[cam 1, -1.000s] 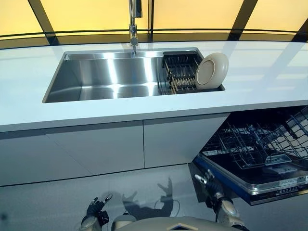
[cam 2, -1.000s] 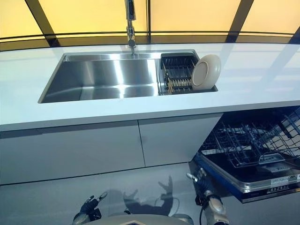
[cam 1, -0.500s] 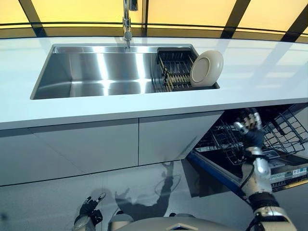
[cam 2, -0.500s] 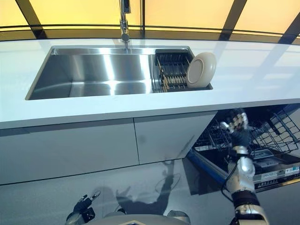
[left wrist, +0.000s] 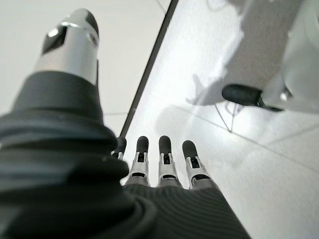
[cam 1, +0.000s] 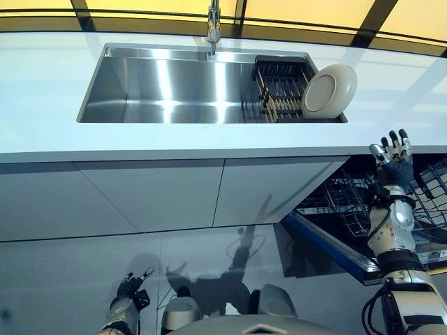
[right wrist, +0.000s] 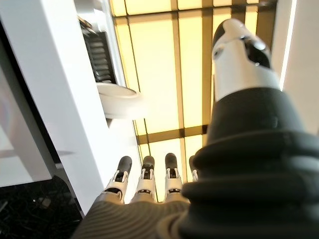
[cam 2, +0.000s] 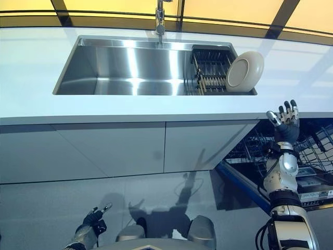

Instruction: Take plates into dishwasher

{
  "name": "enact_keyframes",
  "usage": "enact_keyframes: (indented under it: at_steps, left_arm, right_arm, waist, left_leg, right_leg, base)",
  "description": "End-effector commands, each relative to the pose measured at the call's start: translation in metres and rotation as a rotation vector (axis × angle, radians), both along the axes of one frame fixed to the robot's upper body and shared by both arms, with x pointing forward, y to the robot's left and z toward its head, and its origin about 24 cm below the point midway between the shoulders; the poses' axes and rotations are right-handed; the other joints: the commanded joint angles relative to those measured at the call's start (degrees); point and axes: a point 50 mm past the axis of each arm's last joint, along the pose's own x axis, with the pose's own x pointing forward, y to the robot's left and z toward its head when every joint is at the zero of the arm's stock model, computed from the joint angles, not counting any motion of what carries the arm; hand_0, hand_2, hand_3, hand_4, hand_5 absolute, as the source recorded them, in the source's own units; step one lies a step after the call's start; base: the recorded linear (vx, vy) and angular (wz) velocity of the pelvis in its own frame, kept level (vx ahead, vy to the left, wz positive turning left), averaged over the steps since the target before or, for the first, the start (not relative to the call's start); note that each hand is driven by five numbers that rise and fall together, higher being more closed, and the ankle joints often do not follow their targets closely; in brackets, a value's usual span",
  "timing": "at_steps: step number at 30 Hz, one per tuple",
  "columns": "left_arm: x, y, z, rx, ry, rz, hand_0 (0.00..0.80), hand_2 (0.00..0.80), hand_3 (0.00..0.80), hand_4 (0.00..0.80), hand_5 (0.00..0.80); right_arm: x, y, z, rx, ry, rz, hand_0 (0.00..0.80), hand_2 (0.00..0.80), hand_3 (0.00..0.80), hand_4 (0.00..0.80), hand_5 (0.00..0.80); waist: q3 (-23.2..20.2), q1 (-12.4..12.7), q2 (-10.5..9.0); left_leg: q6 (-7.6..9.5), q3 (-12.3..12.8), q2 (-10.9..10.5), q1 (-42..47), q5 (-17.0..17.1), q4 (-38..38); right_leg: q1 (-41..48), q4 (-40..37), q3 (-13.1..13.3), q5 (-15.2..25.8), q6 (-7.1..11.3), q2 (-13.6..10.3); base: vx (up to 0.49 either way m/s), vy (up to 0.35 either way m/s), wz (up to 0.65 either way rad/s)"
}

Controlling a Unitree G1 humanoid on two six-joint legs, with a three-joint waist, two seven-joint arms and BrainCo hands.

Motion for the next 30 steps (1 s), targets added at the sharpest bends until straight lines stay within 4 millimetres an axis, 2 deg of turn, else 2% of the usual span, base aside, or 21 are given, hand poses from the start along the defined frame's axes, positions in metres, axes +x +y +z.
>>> enact_keyframes:
  at_steps: [1,4,5,6,7,8,13,18,23,25,26,27,29,30]
  left_arm:
    - [0.005,0.01,0.006,0.065,-0.012,-0.047,0.0,0.0,0.0,0.0,0.0]
    - [0.007,0.018,0.01,0.089,-0.026,-0.032,0.0,0.0,0.0,0.0,0.0]
    - [0.007,0.02,0.011,0.092,-0.027,-0.03,0.0,0.0,0.0,0.0,0.0]
    - [0.008,0.025,0.013,0.099,-0.026,-0.025,0.0,0.0,0.0,0.0,0.0]
    - [0.007,0.026,0.013,0.102,-0.027,-0.016,0.0,0.0,0.0,0.0,0.0]
    - [0.005,0.026,0.012,0.09,-0.025,0.011,0.0,0.0,0.0,0.0,0.0]
    - [-0.002,0.018,0.007,0.058,0.012,-0.014,0.0,0.0,0.0,0.0,0.0]
    - [-0.006,0.021,0.006,0.076,0.027,-0.036,0.0,0.0,0.0,0.0,0.0]
    - [-0.009,0.032,0.009,0.104,0.037,0.004,0.0,0.0,0.0,0.0,0.0]
    - [-0.01,0.035,0.01,0.107,0.039,0.026,0.0,0.0,0.0,0.0,0.0]
    - [-0.011,0.035,0.009,0.107,0.044,0.039,0.0,0.0,0.0,0.0,0.0]
    - [-0.012,0.034,0.009,0.102,0.044,0.048,0.0,0.0,0.0,0.0,0.0]
    - [-0.017,0.029,0.005,0.078,0.043,0.073,0.0,0.0,0.0,0.0,0.0]
    - [-0.017,0.025,0.003,0.064,0.041,0.078,0.0,0.0,0.0,0.0,0.0]
  right_arm:
    - [0.014,-0.018,0.048,0.008,-0.165,-0.052,0.0,0.0,0.0,0.0,0.0]
    - [0.018,-0.013,0.057,0.009,-0.193,-0.043,0.0,0.0,0.0,0.0,0.0]
    - [0.019,-0.012,0.058,0.008,-0.196,-0.043,0.0,0.0,0.0,0.0,0.0]
    - [0.019,-0.012,0.058,-0.005,-0.189,-0.054,0.0,0.0,0.0,0.0,0.0]
    - [0.019,-0.011,0.057,-0.006,-0.181,-0.059,0.0,0.0,0.0,0.0,0.0]
    - [0.019,-0.012,0.055,0.005,-0.171,-0.068,0.0,0.0,0.0,0.0,0.0]
    - [0.013,-0.015,0.044,-0.01,-0.103,-0.081,0.0,0.0,0.0,0.0,0.0]
    - [0.014,-0.017,0.045,-0.037,-0.058,-0.086,0.0,0.0,0.0,0.0,0.0]
    - [0.016,-0.016,0.034,-0.07,0.061,-0.118,0.0,0.0,0.0,0.0,0.0]
    - [0.019,-0.013,0.025,-0.085,0.135,-0.12,0.0,0.0,0.0,0.0,0.0]
    - [0.02,-0.012,0.02,-0.098,0.168,-0.111,0.0,0.0,0.0,0.0,0.0]
    - [0.022,-0.012,0.02,-0.122,0.182,-0.096,0.0,0.0,0.0,0.0,0.0]
    - [0.027,-0.01,0.027,-0.176,0.185,-0.063,0.0,0.0,0.0,0.0,0.0]
    - [0.03,-0.01,0.032,-0.191,0.182,-0.053,0.0,0.0,0.0,0.0,0.0]
  waist:
    - [-1.5,0.3,-1.01]
    - [-0.8,1.0,-1.11]
    - [-0.6,1.1,-0.96]
    - [-1.3,1.3,-2.0]
    - [-1.6,1.3,-2.37]
    - [-2.4,1.1,-2.61]
    - [-6.2,-0.5,-1.56]
    - [-6.8,-1.6,-0.17]
    - [-7.5,-2.7,0.44]
    - [-8.1,-2.9,0.24]
    - [-8.7,-2.7,0.13]
    - [-9.1,-2.6,0.03]
    - [-9.7,-2.2,-0.63]
    - [-9.8,-1.6,-1.29]
  left_leg:
    - [2.61,1.8,-4.0,4.1,-10.1,5.4]
    - [2.63,1.9,-2.8,4.4,-12.5,8.4]
    - [2.65,1.9,-2.4,4.4,-13.4,9.3]
    - [2.3,0.1,-2.3,2.3,-14.1,12.4]
    - [2.12,-0.1,-2.3,1.6,-14.5,13.5]
    - [1.24,0.2,-1.8,2.0,-14.8,14.5]
    - [-1.21,3.4,0.1,5.6,-12.5,9.6]
    - [-1.99,3.8,0.0,6.6,-11.1,6.9]
    - [-2.71,4.3,1.3,7.6,-11.7,7.9]
    - [-3.32,4.1,2.2,7.9,-11.3,9.4]
    - [-4.57,2.6,3.6,6.7,-6.6,14.2]
    - [-5.27,1.2,4.2,5.6,-4.2,17.8]
    - [-6.53,-0.8,4.1,2.4,0.6,26.5]
    - [-6.45,-1.9,2.8,-1.0,1.5,29.5]
  right_leg:
    - [-5.9,-8.4,-1.2,15.3,-2.17,-2.3]
    - [-5.0,-7.9,-3.0,16.4,-1.77,-5.0]
    - [-4.7,-6.7,-2.5,16.3,-1.64,-5.1]
    - [-1.9,-8.1,-1.0,14.2,-2.04,-4.7]
    - [-1.1,-8.3,-1.4,14.0,-2.02,-4.6]
    - [-0.1,-7.1,-1.4,13.6,-2.23,-4.7]
    - [0.6,-4.7,-1.7,11.4,-2.5,-3.7]
    - [-2.5,-0.4,-2.4,10.2,-2.01,-4.1]
    - [-4.4,4.8,-2.1,6.9,-2.66,-3.7]
    - [-4.6,5.1,-1.6,5.8,-3.35,-2.7]
    - [-3.3,3.3,-0.9,4.9,-5.6,-0.2]
    - [-2.1,1.5,-0.4,4.6,-7.03,1.5]
    - [0.6,-2.2,0.3,3.5,-10.04,4.3]
    - [2.2,-3.8,0.6,3.2,-10.97,4.8]
  base:
    - [0.23,-0.362,0.36]
    - [0.138,-0.294,0.32]
    - [0.161,-0.416,0.37]
    - [0.15,-0.346,0.43]
    - [0.2,-0.408,0.38]
    - [0.178,-0.256,0.18]
    - [0.239,-0.164,-0.19]
    - [0.1,-0.109,-0.06]
    - [0.101,-0.15,-0.07]
    - [0.103,-0.257,-0.06]
    - [0.081,-0.301,-0.07]
    - [0.102,-0.351,-0.14]
    - [0.114,-0.259,-0.42]
    - [0.125,-0.179,-0.62]
